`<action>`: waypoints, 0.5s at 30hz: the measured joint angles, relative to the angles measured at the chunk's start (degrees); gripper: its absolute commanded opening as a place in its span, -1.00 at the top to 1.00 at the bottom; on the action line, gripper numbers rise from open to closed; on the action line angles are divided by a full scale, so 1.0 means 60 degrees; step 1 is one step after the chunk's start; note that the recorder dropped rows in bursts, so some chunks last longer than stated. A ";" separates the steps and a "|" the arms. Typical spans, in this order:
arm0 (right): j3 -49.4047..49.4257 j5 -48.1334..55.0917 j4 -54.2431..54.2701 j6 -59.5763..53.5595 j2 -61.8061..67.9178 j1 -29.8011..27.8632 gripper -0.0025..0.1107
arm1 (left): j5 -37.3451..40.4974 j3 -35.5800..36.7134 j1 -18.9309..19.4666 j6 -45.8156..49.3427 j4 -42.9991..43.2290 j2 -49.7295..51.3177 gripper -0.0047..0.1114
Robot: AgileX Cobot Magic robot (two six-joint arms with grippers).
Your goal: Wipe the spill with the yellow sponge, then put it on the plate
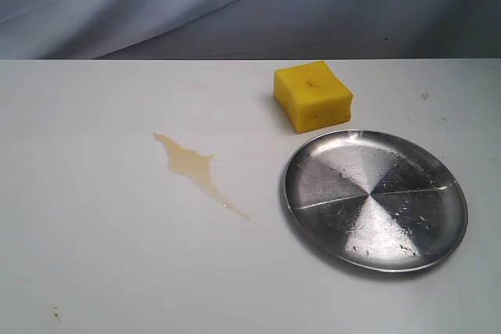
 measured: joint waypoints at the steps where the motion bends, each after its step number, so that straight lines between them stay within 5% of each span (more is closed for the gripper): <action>1: 0.0000 0.0000 0.0000 0.0000 0.0000 0.0000 0.96 | 0.0000 0.0000 0.0000 0.0000 0.0000 0.0000 0.92; 15: 0.0000 -0.0510 0.0000 0.0059 0.0000 0.0000 0.96 | 0.0000 0.0000 0.0000 0.0000 0.0000 0.0000 0.92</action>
